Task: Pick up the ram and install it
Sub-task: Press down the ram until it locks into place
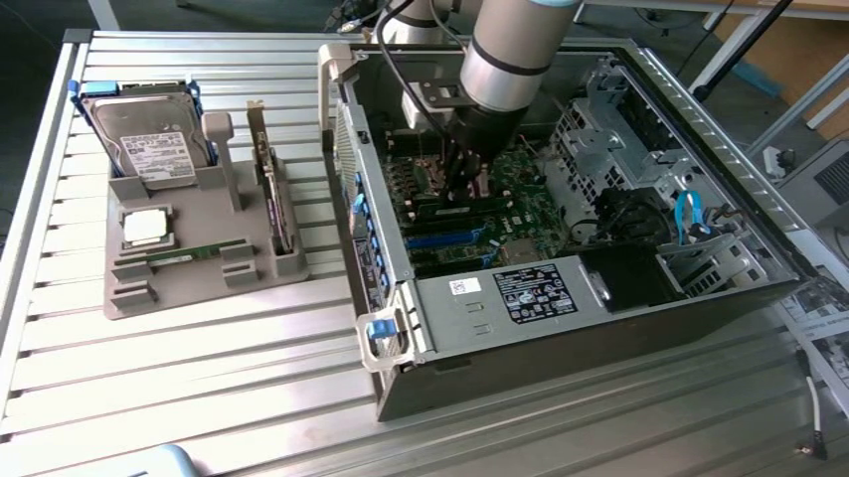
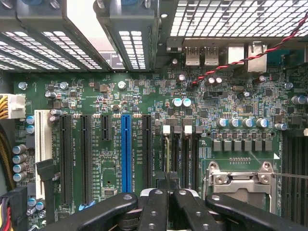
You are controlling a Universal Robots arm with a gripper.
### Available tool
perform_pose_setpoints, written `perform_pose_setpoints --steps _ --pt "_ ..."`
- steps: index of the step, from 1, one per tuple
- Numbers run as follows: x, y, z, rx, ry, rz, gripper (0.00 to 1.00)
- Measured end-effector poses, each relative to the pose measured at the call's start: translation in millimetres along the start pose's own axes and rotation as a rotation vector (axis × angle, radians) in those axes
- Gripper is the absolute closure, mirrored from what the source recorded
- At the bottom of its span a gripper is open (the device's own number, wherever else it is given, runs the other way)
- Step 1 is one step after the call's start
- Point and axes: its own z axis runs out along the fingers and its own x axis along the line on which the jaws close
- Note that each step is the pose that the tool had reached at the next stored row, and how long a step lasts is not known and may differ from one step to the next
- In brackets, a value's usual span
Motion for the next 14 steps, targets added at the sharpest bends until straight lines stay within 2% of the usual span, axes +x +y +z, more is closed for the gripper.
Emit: perform_pose_setpoints --steps 3,14 --pt "0.1 0.0 1.0 0.0000 -0.0031 0.000 0.89" --pt "0.9 -0.1 2.3 0.0000 -0.0075 0.000 0.89"
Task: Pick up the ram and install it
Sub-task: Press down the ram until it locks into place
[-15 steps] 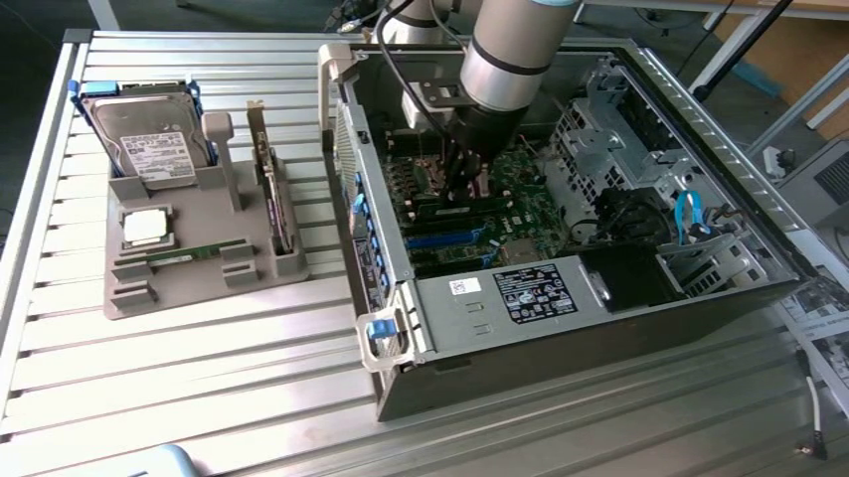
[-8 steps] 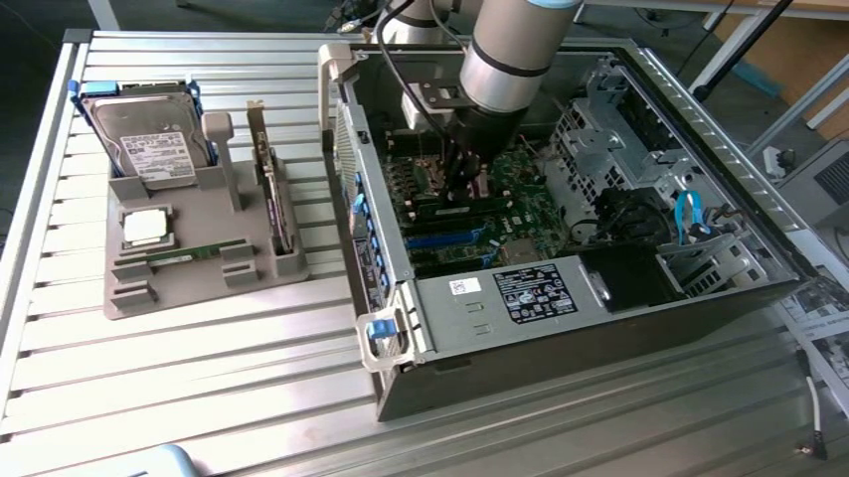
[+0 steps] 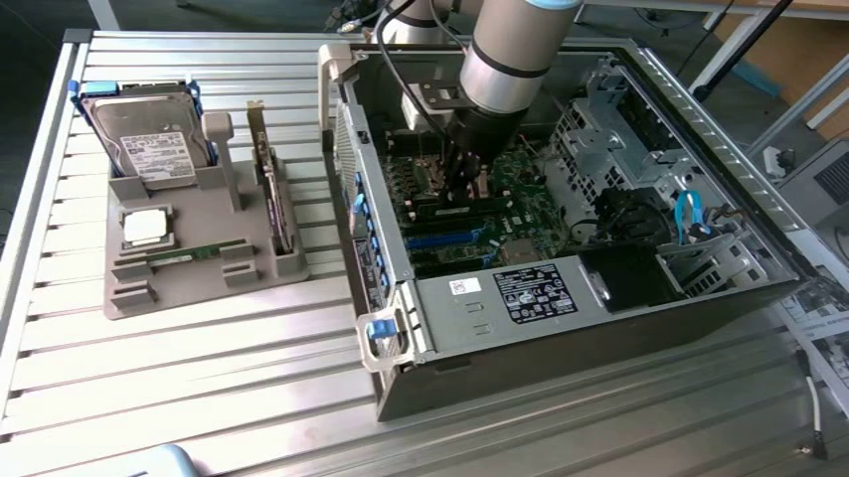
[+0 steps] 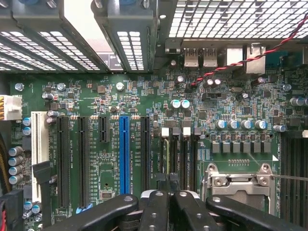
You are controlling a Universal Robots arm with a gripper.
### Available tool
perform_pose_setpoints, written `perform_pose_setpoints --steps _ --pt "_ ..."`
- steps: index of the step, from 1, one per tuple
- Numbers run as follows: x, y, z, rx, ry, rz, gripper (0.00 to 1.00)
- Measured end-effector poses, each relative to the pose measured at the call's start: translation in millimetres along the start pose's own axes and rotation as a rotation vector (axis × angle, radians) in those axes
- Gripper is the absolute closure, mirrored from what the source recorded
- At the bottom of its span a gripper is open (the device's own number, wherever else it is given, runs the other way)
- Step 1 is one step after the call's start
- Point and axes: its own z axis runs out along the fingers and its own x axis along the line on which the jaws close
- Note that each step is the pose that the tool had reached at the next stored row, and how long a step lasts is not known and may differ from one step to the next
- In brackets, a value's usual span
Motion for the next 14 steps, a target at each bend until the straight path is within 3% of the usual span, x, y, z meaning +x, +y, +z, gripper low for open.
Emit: perform_pose_setpoints --steps 14 --pt "1.1 0.0 0.9 0.0002 -0.0029 0.000 0.89"
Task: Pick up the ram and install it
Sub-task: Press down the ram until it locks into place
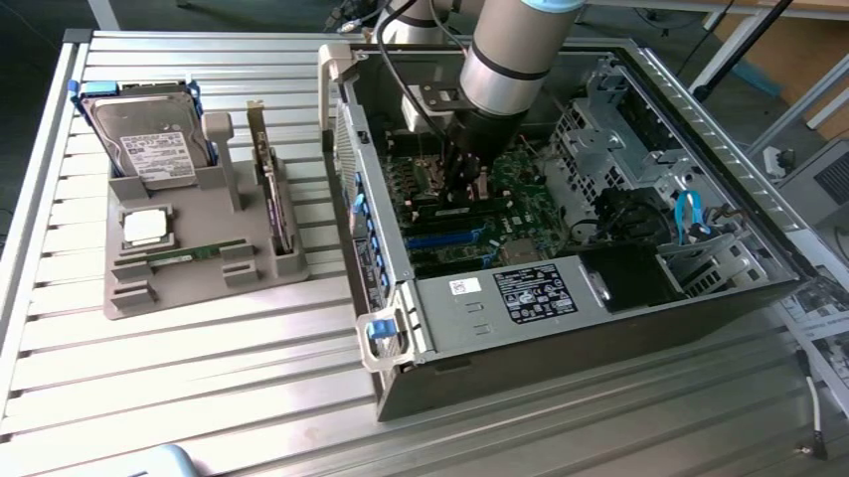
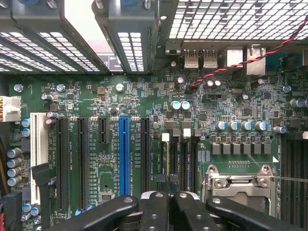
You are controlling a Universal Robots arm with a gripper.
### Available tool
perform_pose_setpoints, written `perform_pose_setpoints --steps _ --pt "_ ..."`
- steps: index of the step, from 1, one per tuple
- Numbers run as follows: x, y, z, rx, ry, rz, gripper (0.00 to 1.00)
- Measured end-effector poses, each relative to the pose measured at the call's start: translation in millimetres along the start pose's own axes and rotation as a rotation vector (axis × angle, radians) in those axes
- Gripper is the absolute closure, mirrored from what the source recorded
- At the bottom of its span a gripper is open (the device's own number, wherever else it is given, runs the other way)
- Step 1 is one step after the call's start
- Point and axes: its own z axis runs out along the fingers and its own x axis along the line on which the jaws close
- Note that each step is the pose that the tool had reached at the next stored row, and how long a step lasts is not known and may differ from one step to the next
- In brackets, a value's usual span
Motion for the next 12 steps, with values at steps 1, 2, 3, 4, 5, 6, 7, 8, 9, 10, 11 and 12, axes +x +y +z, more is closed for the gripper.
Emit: perform_pose_setpoints --steps 1,2,3,4,5,6,7,8,9,10,11,12 --pt "0.1 0.0 0.0 0.0000 -0.0001 0.000 0.89" --pt "0.2 0.0 0.1 0.0000 -0.0002 0.000 0.89" --pt "0.2 0.0 0.1 -0.0001 -0.0002 0.000 0.89" --pt "0.3 0.0 0.1 -0.0001 -0.0001 0.000 0.89" --pt "0.3 0.0 0.1 -0.0001 -0.0002 0.000 0.89" --pt "0.3 0.0 -0.3 0.0000 -0.0005 0.000 0.89" --pt "0.2 0.0 -0.8 0.0002 -0.0007 0.000 0.89" --pt "0.2 0.0 -1.4 0.0004 -0.0010 0.000 0.89" --pt "0.0 -0.1 -2.2 0.0007 -0.0014 0.000 0.89" --pt "0.1 0.0 -3.5 0.0002 -0.0005 0.000 0.89" --pt "0.2 0.1 -4.9 -0.0001 0.0000 0.000 0.89" --pt "0.1 0.1 -6.2 -0.0001 0.0000 0.000 0.89"
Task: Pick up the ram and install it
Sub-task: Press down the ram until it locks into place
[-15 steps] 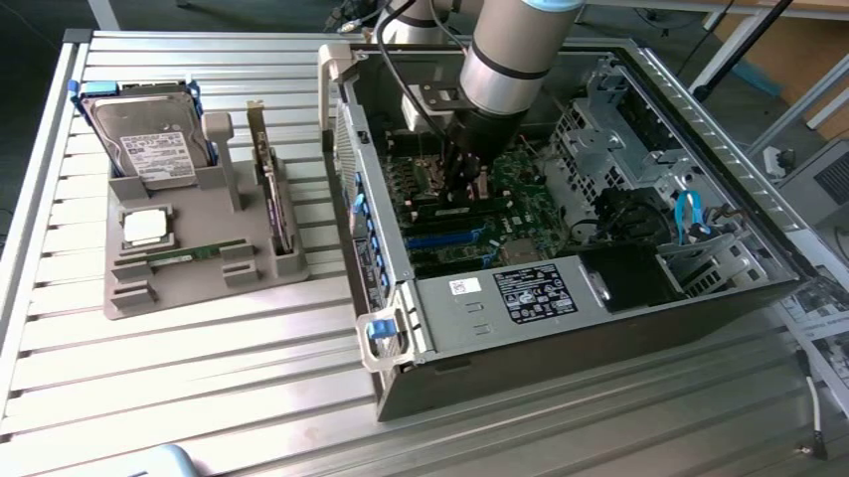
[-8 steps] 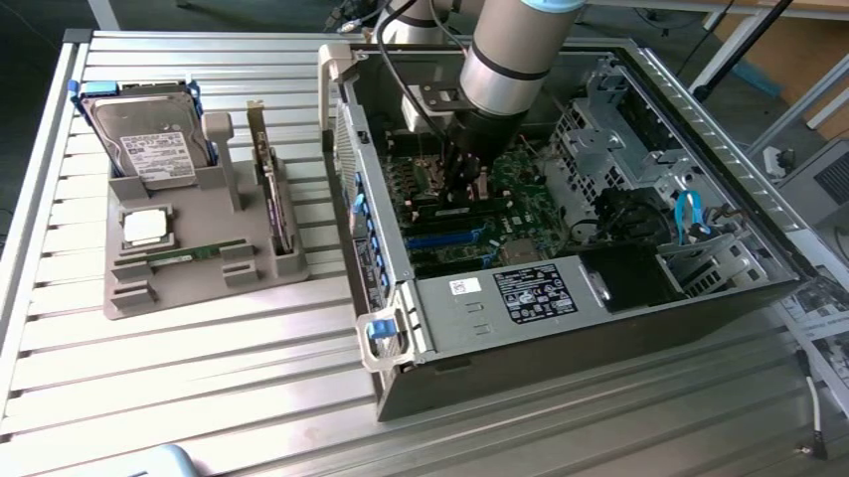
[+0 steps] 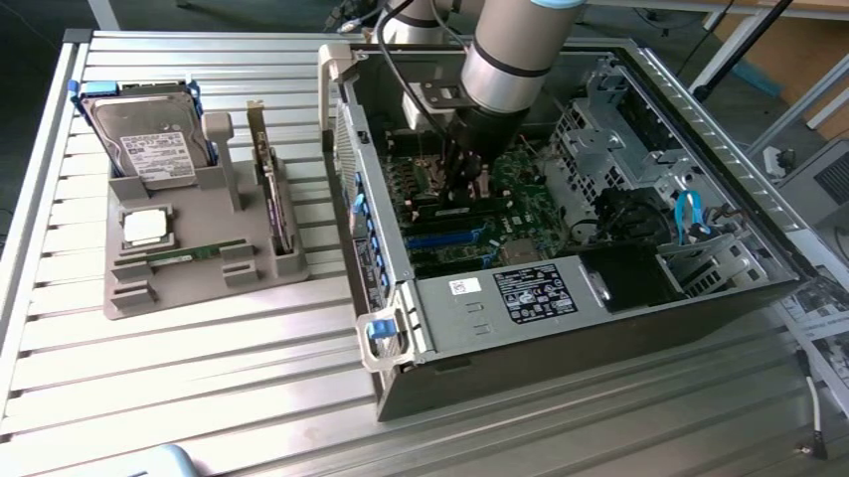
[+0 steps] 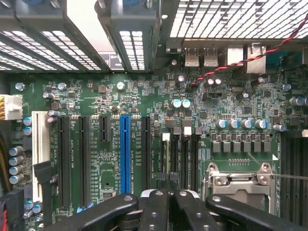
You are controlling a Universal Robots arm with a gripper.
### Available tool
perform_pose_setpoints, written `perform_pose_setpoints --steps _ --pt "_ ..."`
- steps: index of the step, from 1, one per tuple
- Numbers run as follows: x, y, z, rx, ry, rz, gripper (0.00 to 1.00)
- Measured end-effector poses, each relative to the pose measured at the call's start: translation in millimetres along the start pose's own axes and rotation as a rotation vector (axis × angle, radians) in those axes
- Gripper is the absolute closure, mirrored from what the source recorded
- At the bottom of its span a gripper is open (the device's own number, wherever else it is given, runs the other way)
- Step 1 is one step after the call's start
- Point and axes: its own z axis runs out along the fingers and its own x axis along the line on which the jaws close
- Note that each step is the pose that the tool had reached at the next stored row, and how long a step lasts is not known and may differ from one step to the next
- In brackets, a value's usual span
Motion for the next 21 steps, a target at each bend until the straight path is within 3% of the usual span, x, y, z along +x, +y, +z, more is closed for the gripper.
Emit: perform_pose_setpoints --steps 21 --pt "-0.8 0.8 -35.6 0.0000 0.0013 0.000 0.89"
